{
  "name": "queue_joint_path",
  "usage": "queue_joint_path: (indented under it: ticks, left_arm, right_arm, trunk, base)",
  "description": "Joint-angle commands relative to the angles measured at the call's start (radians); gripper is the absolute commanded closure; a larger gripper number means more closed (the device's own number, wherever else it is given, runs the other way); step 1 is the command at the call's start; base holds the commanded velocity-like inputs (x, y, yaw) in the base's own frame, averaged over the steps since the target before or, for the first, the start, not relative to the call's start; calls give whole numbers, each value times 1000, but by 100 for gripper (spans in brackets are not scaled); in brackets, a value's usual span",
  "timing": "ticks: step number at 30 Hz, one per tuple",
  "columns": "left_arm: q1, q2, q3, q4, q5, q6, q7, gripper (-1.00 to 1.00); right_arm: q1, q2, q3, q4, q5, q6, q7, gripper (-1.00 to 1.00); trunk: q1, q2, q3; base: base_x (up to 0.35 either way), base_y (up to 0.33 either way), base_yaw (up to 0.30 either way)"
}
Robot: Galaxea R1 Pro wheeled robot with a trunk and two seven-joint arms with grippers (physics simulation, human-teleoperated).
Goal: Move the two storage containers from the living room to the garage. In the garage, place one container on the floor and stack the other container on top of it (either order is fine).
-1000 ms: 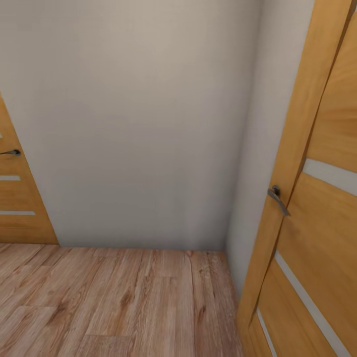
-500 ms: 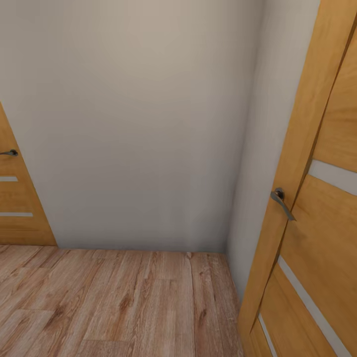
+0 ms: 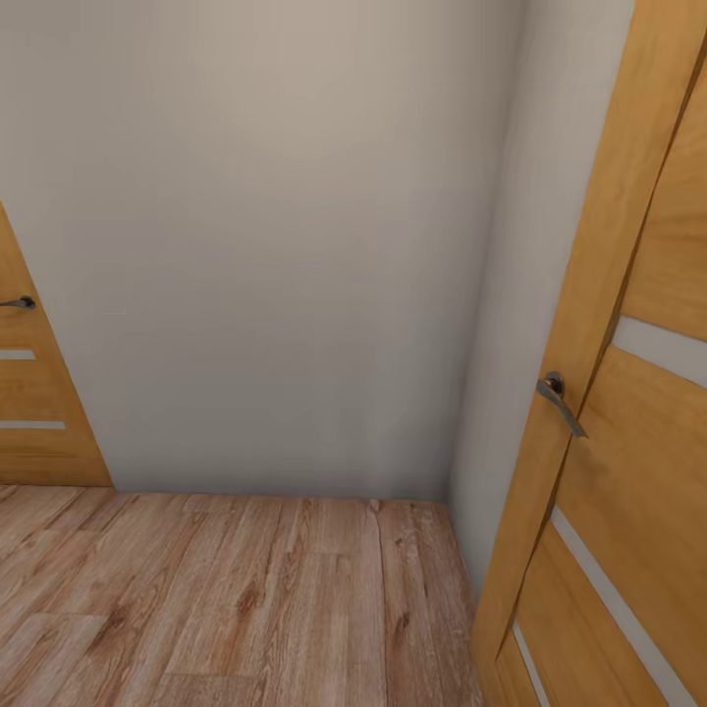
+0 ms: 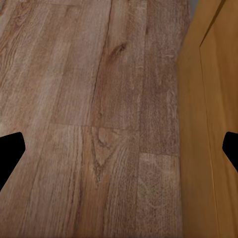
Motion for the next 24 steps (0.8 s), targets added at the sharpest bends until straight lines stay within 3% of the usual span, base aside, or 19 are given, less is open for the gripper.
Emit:
queue_joint_path:
  ticks: [1, 20, 24]
  left_arm:
    - [-1, 0, 8, 3, -8, -5, 2, -100]
    - [-1, 0, 8, 3, -8, -5, 2, -100]
    - [-2, 1, 7, 3, -8, -5, 2, -100]
  right_arm:
    - [1, 0, -2, -2, 5, -1, 0, -100]
    - [1, 0, -2, -2, 7, -2, 2, -100]
    - [1, 0, -2, -2, 7, -2, 2, -100]
  trunk:
    - [0, -1, -1]
    - [0, -1, -1]
    - [0, -1, -1]
  base:
    - [0, 0, 0]
    - [1, 0, 0]
    - [211, 0, 0]
